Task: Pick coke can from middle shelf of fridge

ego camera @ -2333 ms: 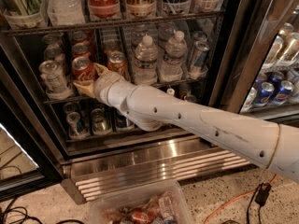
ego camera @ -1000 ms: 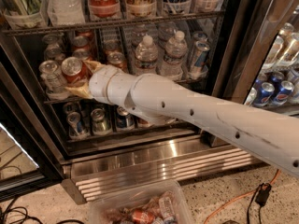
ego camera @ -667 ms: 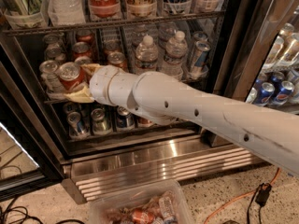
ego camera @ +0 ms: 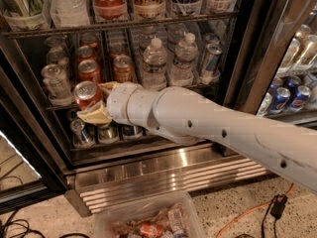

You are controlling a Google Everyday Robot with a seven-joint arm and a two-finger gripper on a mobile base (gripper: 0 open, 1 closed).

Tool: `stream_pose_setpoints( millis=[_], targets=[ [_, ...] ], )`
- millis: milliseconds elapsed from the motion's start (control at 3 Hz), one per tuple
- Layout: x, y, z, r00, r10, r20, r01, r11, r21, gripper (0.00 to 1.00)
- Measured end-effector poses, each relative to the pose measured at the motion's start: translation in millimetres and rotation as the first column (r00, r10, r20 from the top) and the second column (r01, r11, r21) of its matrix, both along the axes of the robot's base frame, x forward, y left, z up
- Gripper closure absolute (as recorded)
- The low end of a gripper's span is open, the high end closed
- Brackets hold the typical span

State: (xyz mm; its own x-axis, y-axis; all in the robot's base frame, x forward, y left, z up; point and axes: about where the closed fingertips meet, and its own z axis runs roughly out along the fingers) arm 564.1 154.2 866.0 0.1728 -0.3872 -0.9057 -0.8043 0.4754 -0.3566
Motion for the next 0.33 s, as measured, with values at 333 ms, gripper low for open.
stream_pose_setpoints(
  millis=[333],
  targets=[
    [-10.3,-12.2,-5.9,0.9995,-0.023,-0.021,0.023,1.000,-0.001,1.00]
  ],
)
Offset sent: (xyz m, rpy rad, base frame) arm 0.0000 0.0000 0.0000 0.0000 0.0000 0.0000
